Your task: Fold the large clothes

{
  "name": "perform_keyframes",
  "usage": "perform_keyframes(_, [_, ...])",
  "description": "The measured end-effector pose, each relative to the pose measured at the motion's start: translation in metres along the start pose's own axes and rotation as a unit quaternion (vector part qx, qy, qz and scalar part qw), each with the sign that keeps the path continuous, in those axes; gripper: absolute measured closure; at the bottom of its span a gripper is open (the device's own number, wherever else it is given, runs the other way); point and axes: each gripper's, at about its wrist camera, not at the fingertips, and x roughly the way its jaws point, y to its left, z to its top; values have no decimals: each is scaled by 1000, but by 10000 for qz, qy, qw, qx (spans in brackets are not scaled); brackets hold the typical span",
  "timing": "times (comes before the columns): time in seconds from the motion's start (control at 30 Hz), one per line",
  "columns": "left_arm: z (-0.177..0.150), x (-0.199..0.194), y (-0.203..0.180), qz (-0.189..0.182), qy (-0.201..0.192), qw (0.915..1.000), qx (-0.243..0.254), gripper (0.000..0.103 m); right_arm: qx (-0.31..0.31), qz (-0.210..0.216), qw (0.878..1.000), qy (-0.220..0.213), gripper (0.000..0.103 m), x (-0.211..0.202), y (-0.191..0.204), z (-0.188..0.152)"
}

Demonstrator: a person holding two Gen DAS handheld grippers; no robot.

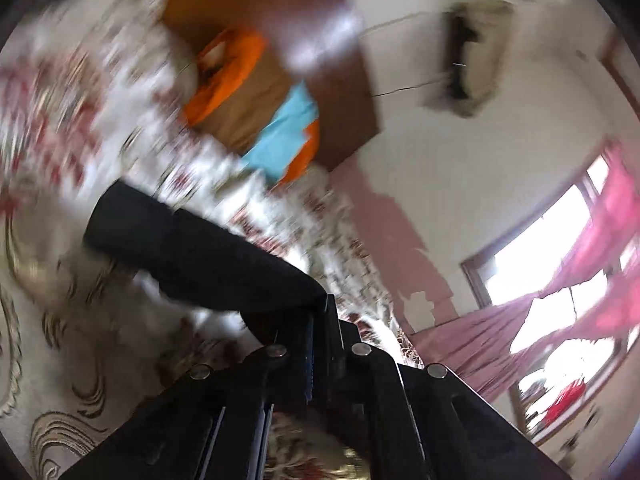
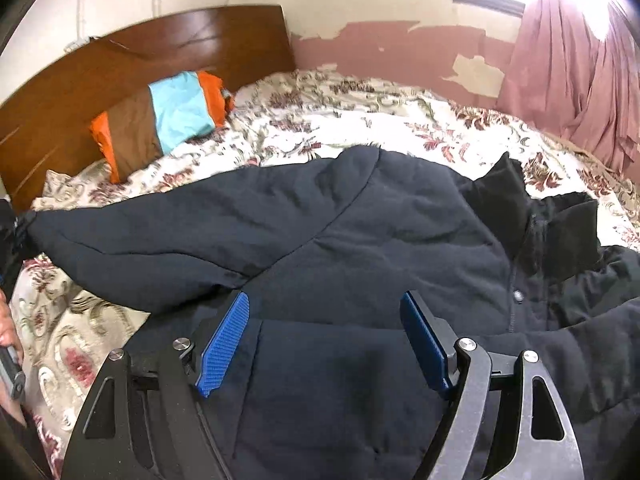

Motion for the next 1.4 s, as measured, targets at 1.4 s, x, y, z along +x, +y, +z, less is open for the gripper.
perform_keyframes(1.4, [-369,-45,-304,-1832,3778,7714,4781,97,3587,1619,9193,-72,26,-134,-294,-200])
